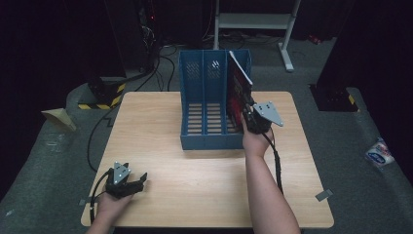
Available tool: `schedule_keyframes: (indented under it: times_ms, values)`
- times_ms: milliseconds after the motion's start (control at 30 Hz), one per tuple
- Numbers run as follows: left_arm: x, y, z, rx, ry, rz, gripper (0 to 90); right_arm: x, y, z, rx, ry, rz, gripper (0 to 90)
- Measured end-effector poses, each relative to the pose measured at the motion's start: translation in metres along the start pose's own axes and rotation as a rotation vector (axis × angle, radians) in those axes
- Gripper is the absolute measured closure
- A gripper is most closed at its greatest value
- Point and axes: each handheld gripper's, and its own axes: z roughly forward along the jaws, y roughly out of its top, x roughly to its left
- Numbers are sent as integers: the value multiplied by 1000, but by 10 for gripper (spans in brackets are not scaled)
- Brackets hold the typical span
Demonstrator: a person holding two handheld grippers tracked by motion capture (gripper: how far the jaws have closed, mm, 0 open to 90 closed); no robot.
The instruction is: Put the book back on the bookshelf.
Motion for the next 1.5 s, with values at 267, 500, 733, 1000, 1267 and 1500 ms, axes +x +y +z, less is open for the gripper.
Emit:
schedule_keyframes:
  times_ms: [267, 500, 733, 1000, 1267, 1500]
  values:
    - [0, 0, 0, 5, 0, 5, 176, -1, 6, -9, 45, 4, -5, 784]
    - [0, 0, 0, 4, -1, 7, 176, -1, 10, -11, 58, 3, -12, 760]
    - [0, 0, 1, 7, -6, 12, 176, -4, 20, -13, 40, -3, -19, 707]
    - [0, 1, 1, 11, -9, 11, 176, -11, 24, -15, 45, -27, -7, 667]
    - [0, 1, 1, 14, -7, 10, 176, -14, 22, -15, 58, -32, 0, 584]
    - [-1, 1, 1, 16, -7, 10, 176, -18, 24, -16, 62, -30, 11, 553]
